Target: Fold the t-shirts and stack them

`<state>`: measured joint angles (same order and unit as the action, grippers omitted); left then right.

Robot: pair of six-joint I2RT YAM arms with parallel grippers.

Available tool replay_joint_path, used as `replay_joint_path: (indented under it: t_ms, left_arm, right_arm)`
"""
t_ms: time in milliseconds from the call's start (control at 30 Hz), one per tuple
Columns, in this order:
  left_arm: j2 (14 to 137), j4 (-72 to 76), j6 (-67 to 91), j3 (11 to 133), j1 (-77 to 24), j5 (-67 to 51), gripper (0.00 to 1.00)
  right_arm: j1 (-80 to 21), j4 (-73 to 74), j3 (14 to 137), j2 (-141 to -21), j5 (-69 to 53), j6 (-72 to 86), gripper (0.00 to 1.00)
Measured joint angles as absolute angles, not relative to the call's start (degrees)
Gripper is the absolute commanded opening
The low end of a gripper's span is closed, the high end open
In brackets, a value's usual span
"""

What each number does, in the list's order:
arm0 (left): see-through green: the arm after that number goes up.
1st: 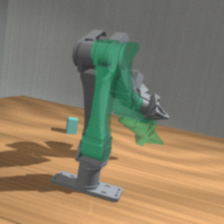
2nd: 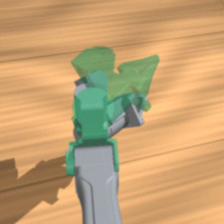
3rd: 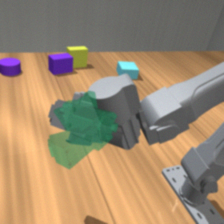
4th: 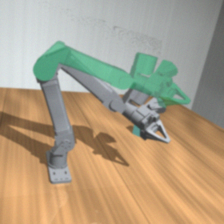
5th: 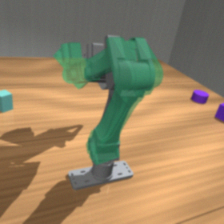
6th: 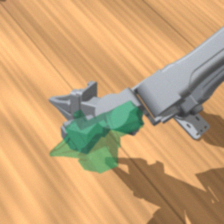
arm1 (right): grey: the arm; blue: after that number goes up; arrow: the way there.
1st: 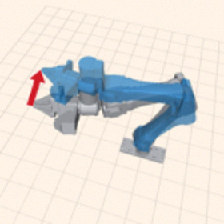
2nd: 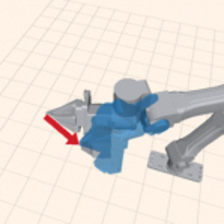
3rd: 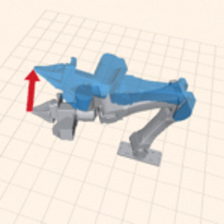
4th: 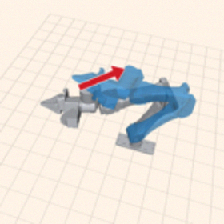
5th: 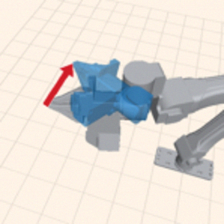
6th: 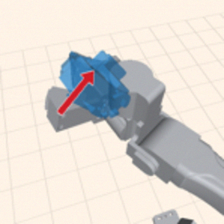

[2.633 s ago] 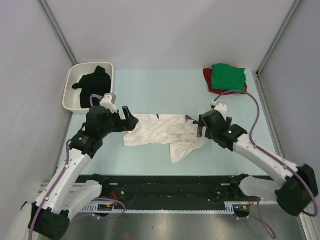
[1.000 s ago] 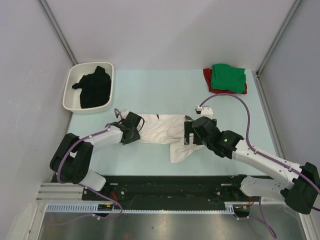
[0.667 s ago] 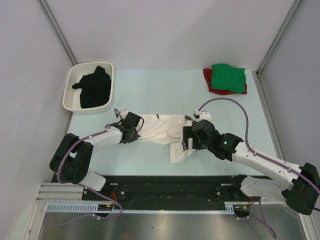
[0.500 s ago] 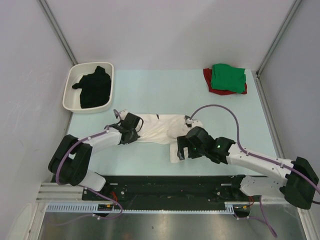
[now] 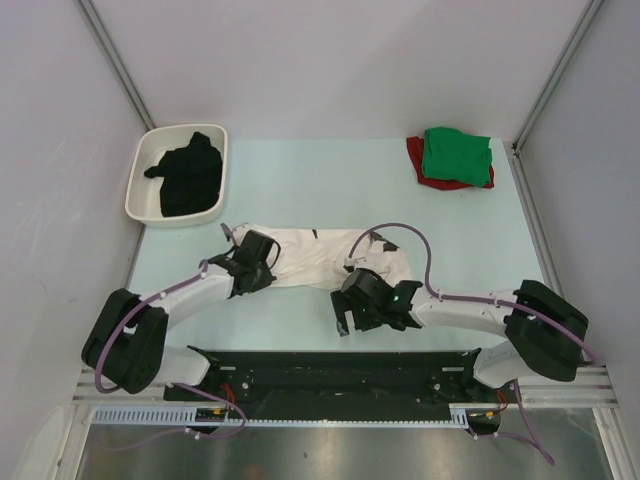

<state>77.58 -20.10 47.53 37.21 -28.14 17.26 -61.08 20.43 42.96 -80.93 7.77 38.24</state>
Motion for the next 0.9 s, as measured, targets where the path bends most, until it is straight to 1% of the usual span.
replay_joint_path:
  t_ms: [100,200,233,300,333,400,433,500,533,600,633,900]
  left_arm:
    - [76.18,-20.25,47.48,36.82,-27.97,17.12,0.0]
    - [75.0,-20.32,47.37,36.27,-27.9,16.91,0.0]
    - [74.85,-20.32,47.33,36.12,-27.86,16.75,0.0]
    - [74.76,-20.29,47.0,35.86,-27.79,16.56,0.0]
    - [74.65,-20.25,46.94,35.59,-27.73,16.43,0.0]
    - [74.26,-20.36,46.92,35.07,-27.59,16.25,0.0]
    - [74.02,-20.34,46.85,34.79,-27.55,16.25,0.0]
    - [73.28,-20.47,46.46,34.28,-27.35,16.23,0.0]
    - [72.95,-20.51,46.44,34.15,-27.29,16.25,0.0]
    - [72.12,-20.62,46.28,33.85,-27.07,16.25,0.0]
    - [71.57,-20.62,46.22,33.61,-26.98,16.23,0.0]
    - [68.97,-20.71,46.0,31.94,-26.81,16.08,0.0]
  right_arm:
    - [-61.08,18.83,42.94,-83.74,8.21,38.52,0.94]
    - [-61.08,16.51,43.13,-84.97,9.06,38.5,0.83]
    - [-61.08,15.9,43.2,-85.36,9.34,38.52,0.74]
    - [-61.08,14.81,43.44,-86.19,10.11,38.39,0.63]
    - [-61.08,14.31,43.66,-86.74,10.5,38.44,0.55]
    - [-60.99,13.54,43.83,-87.55,11.42,38.37,0.44]
    - [-60.99,13.32,43.99,-88.03,12.16,38.52,0.35]
    - [-60.99,13.06,44.23,-88.68,13.13,38.41,0.26]
    - [-60.99,12.99,44.34,-89.06,13.67,38.63,0.16]
    - [-60.97,12.84,44.6,-89.56,14.63,38.63,0.09]
    - [-60.99,12.8,44.69,-89.86,15.14,38.94,0.0]
    - [-61.36,12.91,45.23,-90.52,17.74,40.29,0.0]
